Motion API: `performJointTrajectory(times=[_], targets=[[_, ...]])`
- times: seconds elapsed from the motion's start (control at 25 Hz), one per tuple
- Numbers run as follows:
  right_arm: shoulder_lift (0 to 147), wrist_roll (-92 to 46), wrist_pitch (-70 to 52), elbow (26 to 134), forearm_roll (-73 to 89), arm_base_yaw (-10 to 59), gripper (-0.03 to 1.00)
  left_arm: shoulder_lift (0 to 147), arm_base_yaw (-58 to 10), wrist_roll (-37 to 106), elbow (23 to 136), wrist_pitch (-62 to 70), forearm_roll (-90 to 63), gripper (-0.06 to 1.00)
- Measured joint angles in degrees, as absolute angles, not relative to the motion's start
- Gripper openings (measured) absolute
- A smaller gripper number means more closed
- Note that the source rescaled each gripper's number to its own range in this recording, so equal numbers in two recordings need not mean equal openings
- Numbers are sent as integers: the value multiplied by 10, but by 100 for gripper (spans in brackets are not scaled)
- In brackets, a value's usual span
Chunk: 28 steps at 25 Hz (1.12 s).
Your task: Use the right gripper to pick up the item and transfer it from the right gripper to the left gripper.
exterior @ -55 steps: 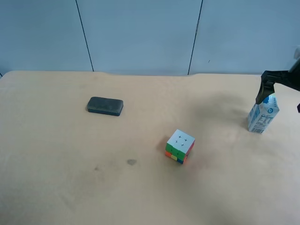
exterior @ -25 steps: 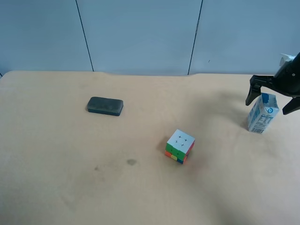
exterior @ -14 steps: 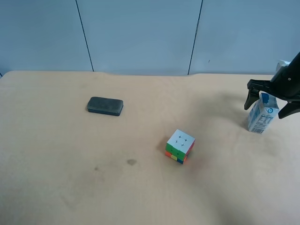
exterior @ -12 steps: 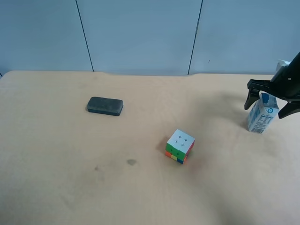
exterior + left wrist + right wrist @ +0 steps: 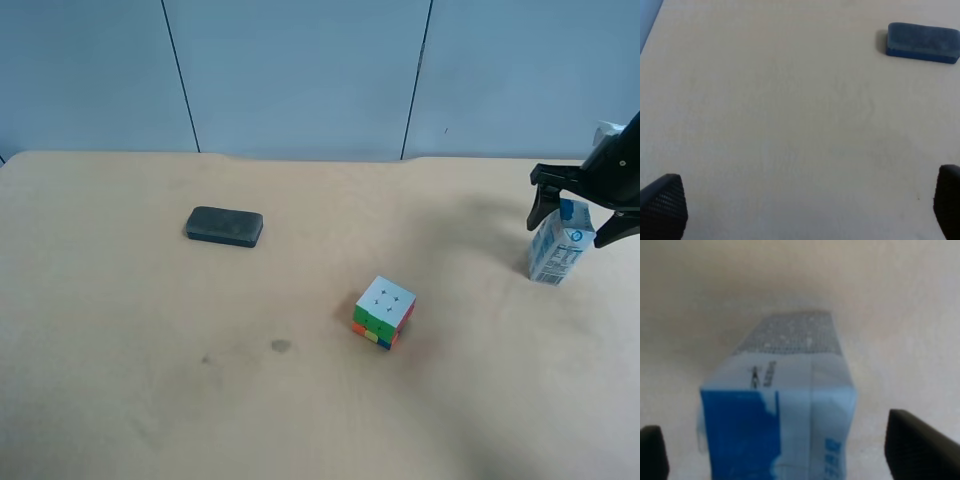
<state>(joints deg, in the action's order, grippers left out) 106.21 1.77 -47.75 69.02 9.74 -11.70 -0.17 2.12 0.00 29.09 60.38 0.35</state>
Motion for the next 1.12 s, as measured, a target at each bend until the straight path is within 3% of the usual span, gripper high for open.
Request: performJointTrajectory(times=[0.16, 0.36, 0.76, 1.12], targets=[[1062, 20, -478, 690, 97, -117, 45, -2, 21, 0, 291, 604, 3, 100], [1062, 21, -478, 690, 97, -117, 37, -2, 21, 0, 291, 604, 3, 100], [1062, 22, -466, 690, 91, -117, 33, -2, 21, 0, 291, 604, 3, 100], [1062, 22, -459, 690, 90, -117, 1, -2, 21, 0, 291, 604, 3, 100]])
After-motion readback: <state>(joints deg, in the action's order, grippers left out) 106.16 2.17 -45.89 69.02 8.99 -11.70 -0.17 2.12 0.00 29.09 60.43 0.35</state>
